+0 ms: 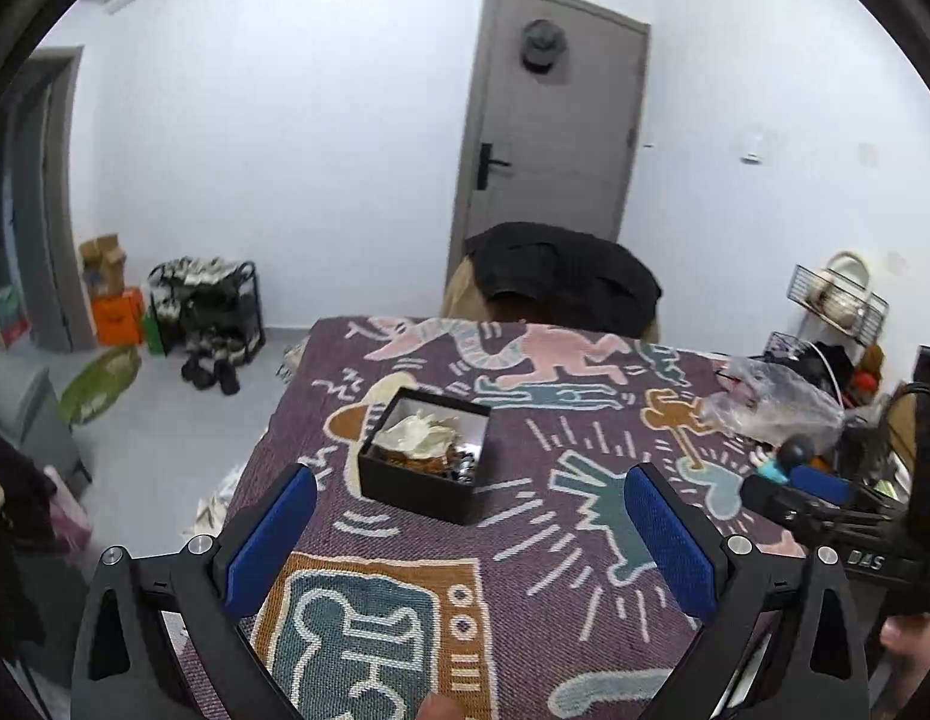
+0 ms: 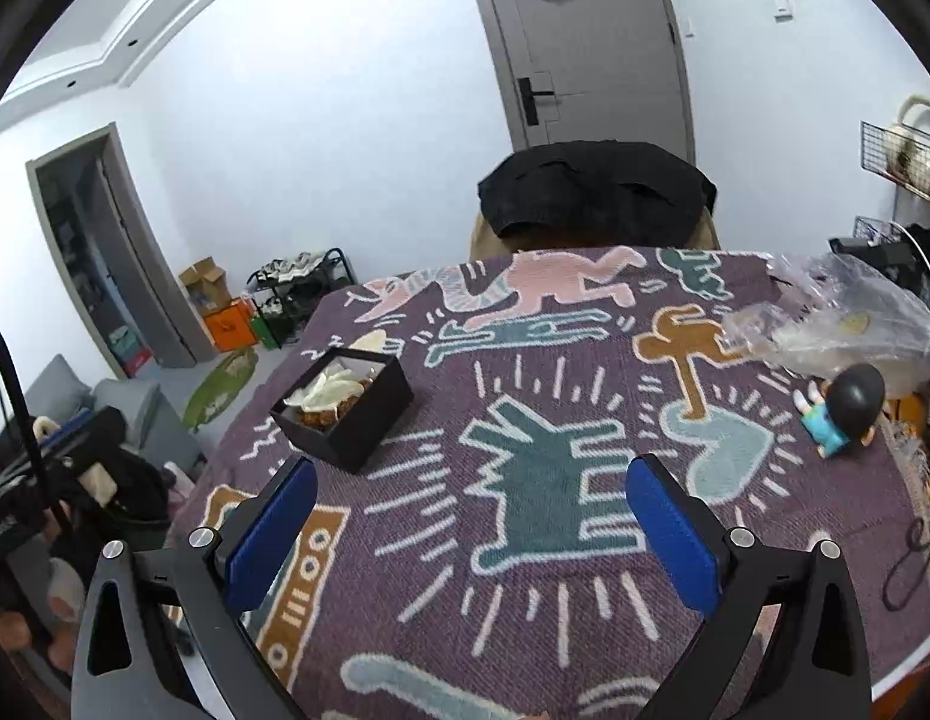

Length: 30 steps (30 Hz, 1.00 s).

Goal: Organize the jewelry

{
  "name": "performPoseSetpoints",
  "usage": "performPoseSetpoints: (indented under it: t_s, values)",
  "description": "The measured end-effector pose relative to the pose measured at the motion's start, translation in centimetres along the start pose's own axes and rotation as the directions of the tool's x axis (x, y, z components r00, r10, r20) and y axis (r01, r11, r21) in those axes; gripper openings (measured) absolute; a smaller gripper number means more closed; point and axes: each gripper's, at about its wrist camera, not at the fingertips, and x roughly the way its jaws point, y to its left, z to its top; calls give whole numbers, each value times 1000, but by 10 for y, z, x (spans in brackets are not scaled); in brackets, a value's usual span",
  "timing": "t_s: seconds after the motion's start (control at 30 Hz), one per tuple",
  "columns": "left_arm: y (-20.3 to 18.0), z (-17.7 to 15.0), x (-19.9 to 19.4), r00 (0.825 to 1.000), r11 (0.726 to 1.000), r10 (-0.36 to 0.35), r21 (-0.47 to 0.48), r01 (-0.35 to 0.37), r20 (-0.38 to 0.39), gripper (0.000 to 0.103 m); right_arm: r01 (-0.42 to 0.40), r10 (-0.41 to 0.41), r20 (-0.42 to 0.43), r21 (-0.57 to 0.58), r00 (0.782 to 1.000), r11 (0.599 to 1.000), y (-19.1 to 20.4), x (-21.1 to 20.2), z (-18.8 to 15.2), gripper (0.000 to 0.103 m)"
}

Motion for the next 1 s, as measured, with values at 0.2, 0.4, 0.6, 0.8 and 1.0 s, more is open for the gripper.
performPoseSetpoints:
  t_s: [0.2,0.4,0.6,0.8,1.0]
  values:
    - [-10,1,-14,1000,998,-2,61,1,12,103,22,-22,21,26,1000,999,-11,-22,-12,102]
    - [-14,1,-23,1000,996,2,84,-3,11,103,36,-36,24,26,999,999,-11,-37,-14,102]
    - [-13,-2,-24,1000,997,-5,74,4,19,103,77,-77,16,16,997,997,-9,-50,-15,102]
    - [-11,-5,-18,1000,998,-9,69,9,6,103,97,-98,44,25,994,995,-13,-59,-13,102]
    - [-6,-7,-16,1000,998,-11,54,10,6,103,55,-56,23,23,998,998,-12,-54,-13,102]
